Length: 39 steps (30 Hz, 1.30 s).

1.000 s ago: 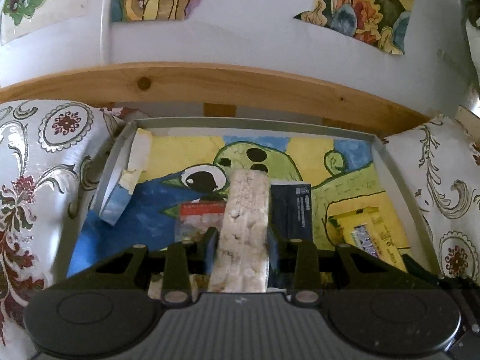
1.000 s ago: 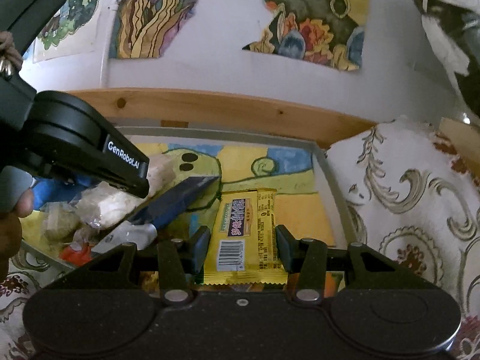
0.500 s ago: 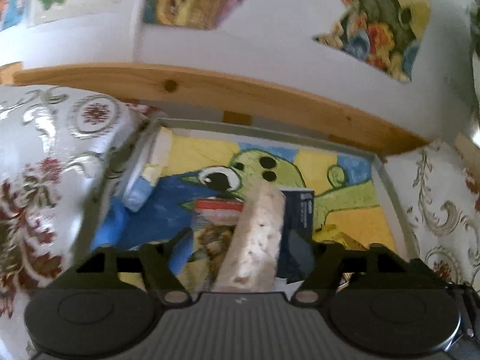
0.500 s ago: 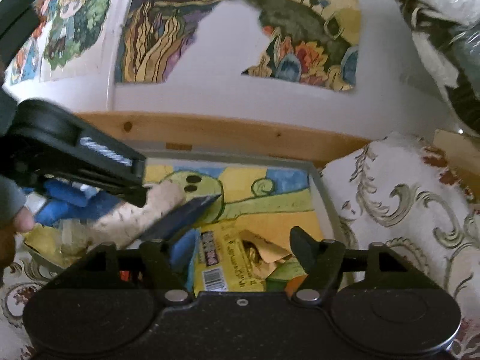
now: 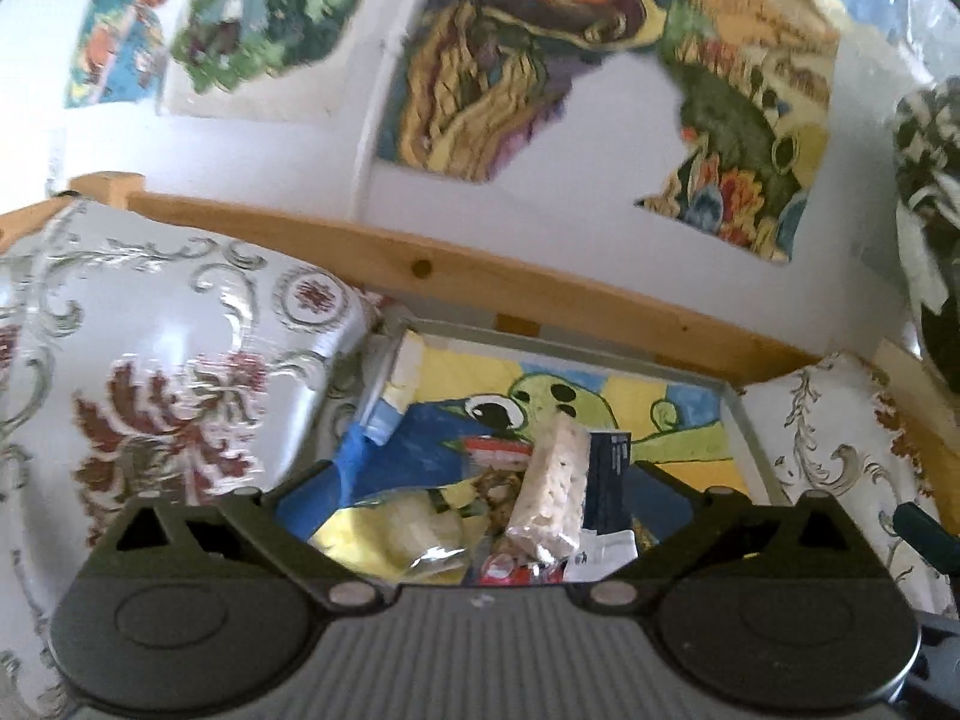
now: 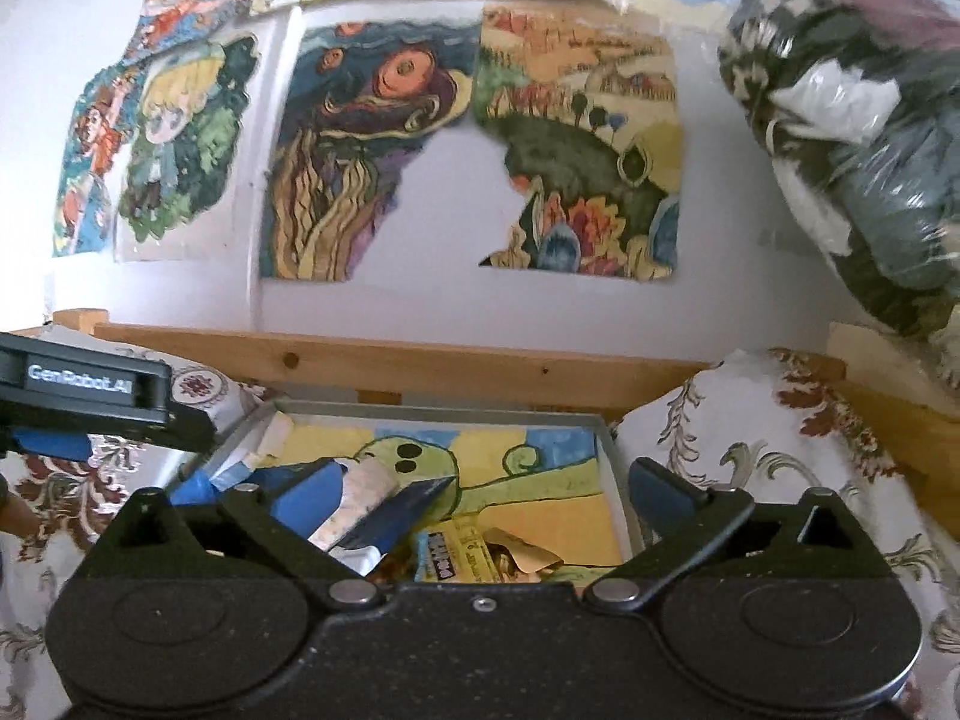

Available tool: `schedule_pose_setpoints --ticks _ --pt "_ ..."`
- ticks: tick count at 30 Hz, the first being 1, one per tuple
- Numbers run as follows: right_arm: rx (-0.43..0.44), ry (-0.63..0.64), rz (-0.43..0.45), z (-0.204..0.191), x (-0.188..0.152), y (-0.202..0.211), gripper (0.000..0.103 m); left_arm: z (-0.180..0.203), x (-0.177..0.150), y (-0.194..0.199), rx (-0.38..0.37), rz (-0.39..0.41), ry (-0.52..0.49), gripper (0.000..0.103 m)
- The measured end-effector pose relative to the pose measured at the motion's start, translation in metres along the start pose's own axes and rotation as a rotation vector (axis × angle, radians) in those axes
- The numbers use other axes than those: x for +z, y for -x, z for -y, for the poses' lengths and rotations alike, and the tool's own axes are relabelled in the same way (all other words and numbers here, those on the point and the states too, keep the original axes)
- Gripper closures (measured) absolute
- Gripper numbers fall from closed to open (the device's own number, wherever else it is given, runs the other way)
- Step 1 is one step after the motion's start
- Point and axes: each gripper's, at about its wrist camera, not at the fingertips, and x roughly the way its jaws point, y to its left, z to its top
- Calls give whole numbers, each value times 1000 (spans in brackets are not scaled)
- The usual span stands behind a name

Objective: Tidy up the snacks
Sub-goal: 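Open the left tool over the tray while the right tool releases the candy bar, then withdraw both open tools from the tray back over the cloth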

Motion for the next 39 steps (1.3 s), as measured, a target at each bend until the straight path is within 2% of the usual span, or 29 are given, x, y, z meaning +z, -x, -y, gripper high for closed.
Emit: schedule_pose_setpoints --ticks 4,9,14,26,34,39 --pt "-4 2 15 -2 1 23 1 -10 -6 30 17 56 7 0" --pt "-17 -24 37 -3 -2 56 1 -18 -16 66 40 125 -31 0" --pt "-28 -39 53 -5 -10 92 1 -23 -31 96 50 149 -59 0" --pt "-48 -76 -21 -11 -33 158 1 -40 -76 140 56 120 -73 0" --pt "-64 -78 -78 -17 -46 185 1 -48 -102 157 61 72 -102 0" --pt "-76 -71 -154 -22 -56 191 1 -51 -118 165 61 41 -131 0"
